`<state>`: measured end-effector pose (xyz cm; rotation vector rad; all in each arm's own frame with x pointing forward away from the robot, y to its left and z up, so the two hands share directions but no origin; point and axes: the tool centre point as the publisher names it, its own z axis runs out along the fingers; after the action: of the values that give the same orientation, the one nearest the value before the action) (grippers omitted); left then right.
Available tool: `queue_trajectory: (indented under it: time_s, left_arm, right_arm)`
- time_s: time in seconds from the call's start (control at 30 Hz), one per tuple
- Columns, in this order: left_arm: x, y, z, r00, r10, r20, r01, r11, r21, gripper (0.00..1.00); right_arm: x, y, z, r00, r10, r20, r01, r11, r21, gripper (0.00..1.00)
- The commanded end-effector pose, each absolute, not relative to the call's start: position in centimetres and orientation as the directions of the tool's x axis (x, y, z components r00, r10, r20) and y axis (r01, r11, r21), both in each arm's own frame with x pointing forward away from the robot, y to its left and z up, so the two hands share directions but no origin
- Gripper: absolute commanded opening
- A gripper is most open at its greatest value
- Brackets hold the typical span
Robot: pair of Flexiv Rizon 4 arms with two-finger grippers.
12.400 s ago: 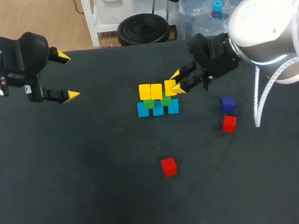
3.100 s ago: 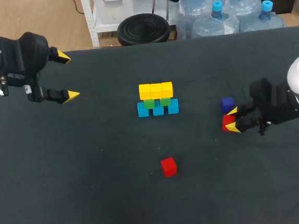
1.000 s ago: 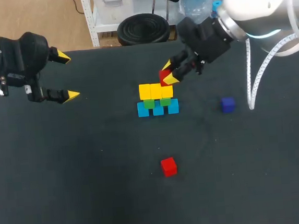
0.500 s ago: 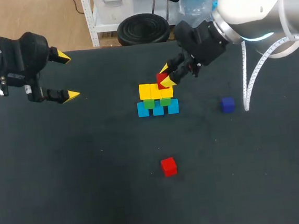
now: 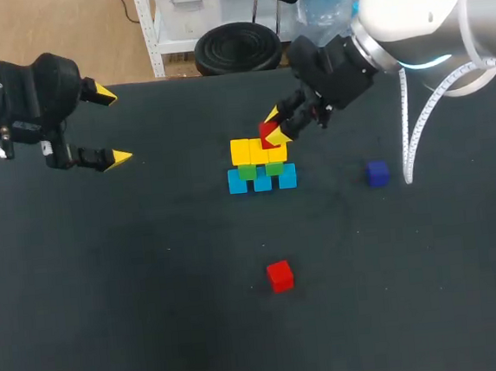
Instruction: Place the blue cubes, place green cubes on the blue cubes, place the yellow cubes on the green cubes, then place the red cubes on the yellow cubes, and place purple cube on the red cubes.
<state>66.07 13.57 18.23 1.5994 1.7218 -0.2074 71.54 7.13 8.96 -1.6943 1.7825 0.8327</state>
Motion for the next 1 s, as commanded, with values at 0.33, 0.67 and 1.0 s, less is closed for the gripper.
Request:
queue_trajectory:
  time_s: [0.33, 0.67, 1.0]
  left_arm:
    - [66.02, 13.78, 18.11, 0.084, 0.778, -0.622, 0.907, 0.199, 0.371, 1.00]
    - [66.02, 13.78, 18.11, 0.084, 0.778, -0.622, 0.907, 0.199, 0.371, 1.00]
    - [66.02, 13.78, 18.11, 0.084, 0.778, -0.622, 0.907, 0.199, 0.371, 1.00]
  right_arm:
    - [72.03, 7.11, 8.58, -0.073, -0.663, -0.745, -0.997, 0.021, 0.079, 0.00]
    - [72.37, 7.21, 8.36, -0.080, -0.662, -0.745, -0.996, 0.025, 0.085, 0.00]
    - [72.44, 7.36, 8.23, -0.082, -0.664, -0.743, -0.996, 0.021, 0.091, 0.00]
